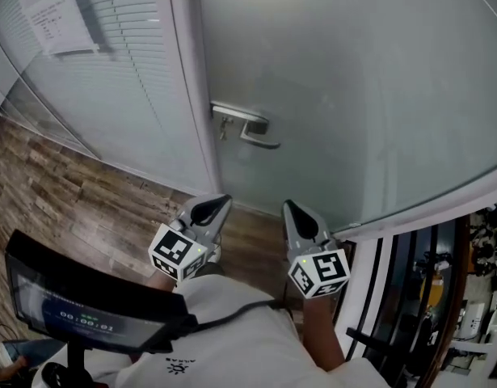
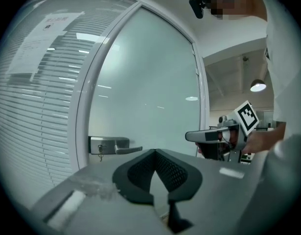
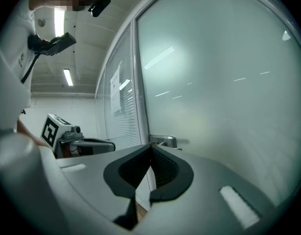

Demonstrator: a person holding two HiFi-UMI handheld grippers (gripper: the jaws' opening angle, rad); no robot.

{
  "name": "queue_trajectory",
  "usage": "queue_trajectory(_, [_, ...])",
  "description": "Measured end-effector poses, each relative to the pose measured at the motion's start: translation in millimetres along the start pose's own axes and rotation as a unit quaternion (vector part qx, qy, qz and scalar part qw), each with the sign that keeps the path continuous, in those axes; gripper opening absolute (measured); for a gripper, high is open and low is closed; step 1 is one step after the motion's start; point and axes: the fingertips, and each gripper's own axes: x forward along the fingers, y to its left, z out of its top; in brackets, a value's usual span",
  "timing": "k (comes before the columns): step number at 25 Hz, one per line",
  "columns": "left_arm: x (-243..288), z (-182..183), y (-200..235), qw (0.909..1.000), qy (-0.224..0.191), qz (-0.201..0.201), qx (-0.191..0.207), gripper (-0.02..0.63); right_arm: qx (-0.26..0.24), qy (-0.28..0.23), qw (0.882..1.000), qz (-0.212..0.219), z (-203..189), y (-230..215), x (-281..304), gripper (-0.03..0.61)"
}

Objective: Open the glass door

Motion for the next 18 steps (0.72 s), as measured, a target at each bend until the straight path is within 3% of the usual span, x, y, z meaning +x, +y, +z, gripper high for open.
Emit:
queue_trajectory(6, [12,-1,26,0.9968,0.013,-0.073,0.03,0.006,0.002,-0.004,0.999,-0.047,3,0,41,0.008])
queue_trajectory(9, [18,5,42,0.9951,0.003,-0.091,0.038,0.006,-0.01,0.004,0.997,-0.074,1,0,54,0.008])
queue_trajectory(14, [21,8,64,0.9915,-0.004,-0.118,0.055,0.005,0.029,-0.013,0.995,-0.098,5,3,71,0.008])
queue_trajectory(18, [24,6,82,0.9912,-0.005,-0.128,0.035,0.003,0.018,-0.008,0.992,-0.124,4,3,79,0.008])
